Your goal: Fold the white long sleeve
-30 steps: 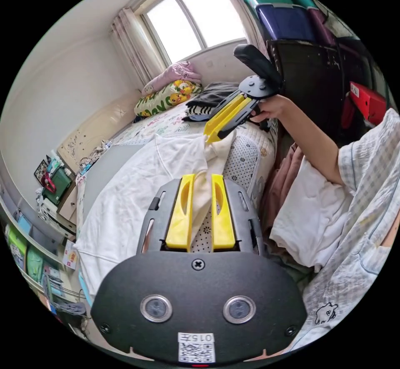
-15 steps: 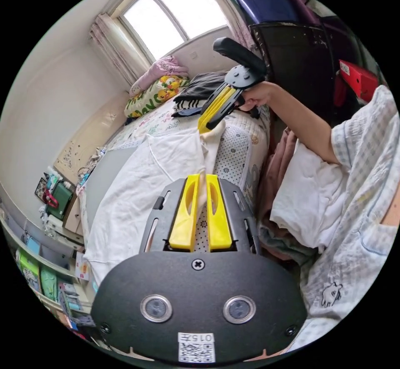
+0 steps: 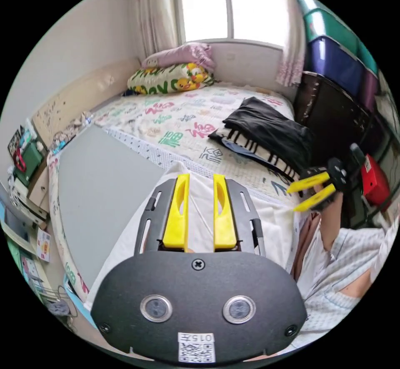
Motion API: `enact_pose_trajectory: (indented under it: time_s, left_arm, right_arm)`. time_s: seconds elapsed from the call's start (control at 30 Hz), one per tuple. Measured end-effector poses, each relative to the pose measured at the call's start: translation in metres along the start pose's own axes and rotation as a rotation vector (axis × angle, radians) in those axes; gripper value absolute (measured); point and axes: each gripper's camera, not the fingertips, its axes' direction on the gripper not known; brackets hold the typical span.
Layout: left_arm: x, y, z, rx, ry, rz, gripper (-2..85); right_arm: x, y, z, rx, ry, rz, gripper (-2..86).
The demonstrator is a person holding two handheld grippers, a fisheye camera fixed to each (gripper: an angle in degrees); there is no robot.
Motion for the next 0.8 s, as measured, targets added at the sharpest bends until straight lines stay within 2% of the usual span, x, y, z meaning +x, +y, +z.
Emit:
enact_pose_trajectory:
  time_s: [0.2, 0.47, 0.6, 0.67, 0.8]
  left_arm:
    - [-0.054, -0.025, 0.117, -0.071, 0.075, -0.149, 8.9]
    - [-0.054, -0.033, 0.225, -0.196, -0.027, -0.174, 8.3]
    - [-0.034, -0.023, 0.257, -0.214, -0.087, -0.117, 5.7]
    - [-0.024, -0.013, 0.269, -0.204, -0.119, -0.086, 3.7]
    - [-0.012, 0.004, 0.272, -0.128, -0.157, -0.1, 2.4]
  right_arm:
    - [-0.005, 0.014, 0.015, -0.052, -0.021, -0.091, 9.8]
    - [-0.004, 0.02, 0.031, -0.033, -0.075, -0.129, 6.9]
    - [-0.01, 0.021, 0.04, -0.04, -0.059, -0.149, 5.3]
    - [-0.014, 0.023, 0.038, -0.019, -0.037, -0.144, 1.8]
    - [-0.005, 0.026, 0.024, 0.053, 0.038, -0.025, -0.6]
